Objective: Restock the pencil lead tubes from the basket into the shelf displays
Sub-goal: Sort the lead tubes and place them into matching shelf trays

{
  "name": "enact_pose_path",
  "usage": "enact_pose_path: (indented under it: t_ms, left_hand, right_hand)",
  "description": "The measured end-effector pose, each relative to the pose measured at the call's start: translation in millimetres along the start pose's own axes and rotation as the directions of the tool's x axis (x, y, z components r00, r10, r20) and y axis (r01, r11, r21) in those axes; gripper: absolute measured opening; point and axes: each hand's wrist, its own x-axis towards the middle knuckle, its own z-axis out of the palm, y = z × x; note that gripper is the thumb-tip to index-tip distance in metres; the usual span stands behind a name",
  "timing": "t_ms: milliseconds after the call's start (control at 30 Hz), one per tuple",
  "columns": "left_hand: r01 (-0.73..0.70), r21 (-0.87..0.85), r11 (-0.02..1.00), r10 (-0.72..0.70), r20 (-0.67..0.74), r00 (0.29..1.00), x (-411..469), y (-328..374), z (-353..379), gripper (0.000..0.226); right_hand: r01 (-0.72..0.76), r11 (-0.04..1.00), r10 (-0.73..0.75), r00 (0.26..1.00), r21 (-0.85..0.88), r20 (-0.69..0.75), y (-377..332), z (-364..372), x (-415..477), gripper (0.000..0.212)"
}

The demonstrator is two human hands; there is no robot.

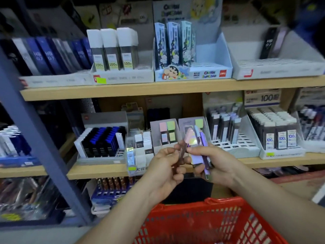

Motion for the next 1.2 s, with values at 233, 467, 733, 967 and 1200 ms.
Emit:
enact_pose_path:
  t_ms: [233,467,733,967,1200]
  left_hand:
    - [-0.108,0.671,0.734,0.141,0.006,0.99,-5,24,6,0.019]
    - [-0.401,0.753,0.521,0.421,0.182,0.889,-5,55,3,0.012]
    - [-0.434,0.738,0.517,0.563,0.089,0.822,6,61,-5,0.021]
    - [-0.487,0.658,0.575,0.701,-0.089,0.707,37,70,-23,0.029]
    - [-0.379,0.881,0.283,0.789,0.011,0.614,82,72,-21,0.024]
  right_hand:
    - [0.136,0.922,-0.214,0.959,-0.362,-0.185,-17,5,-10,0.01]
    - [0.135,0.757,-0.29,0.946,-0.639,-0.143,-15,9,-12,0.013]
    - [0.127,0.799,-0.179,0.983,-0.588,-0.032,-19,-2,8,0.01]
    - [0.03,0.973,-0.069,0.984,-0.231,-0.162,-23,-29,24,0.03]
    - [0.047,0.999,-0.046,0.976,-0.001,-0.214,-26,-45,31,0.019]
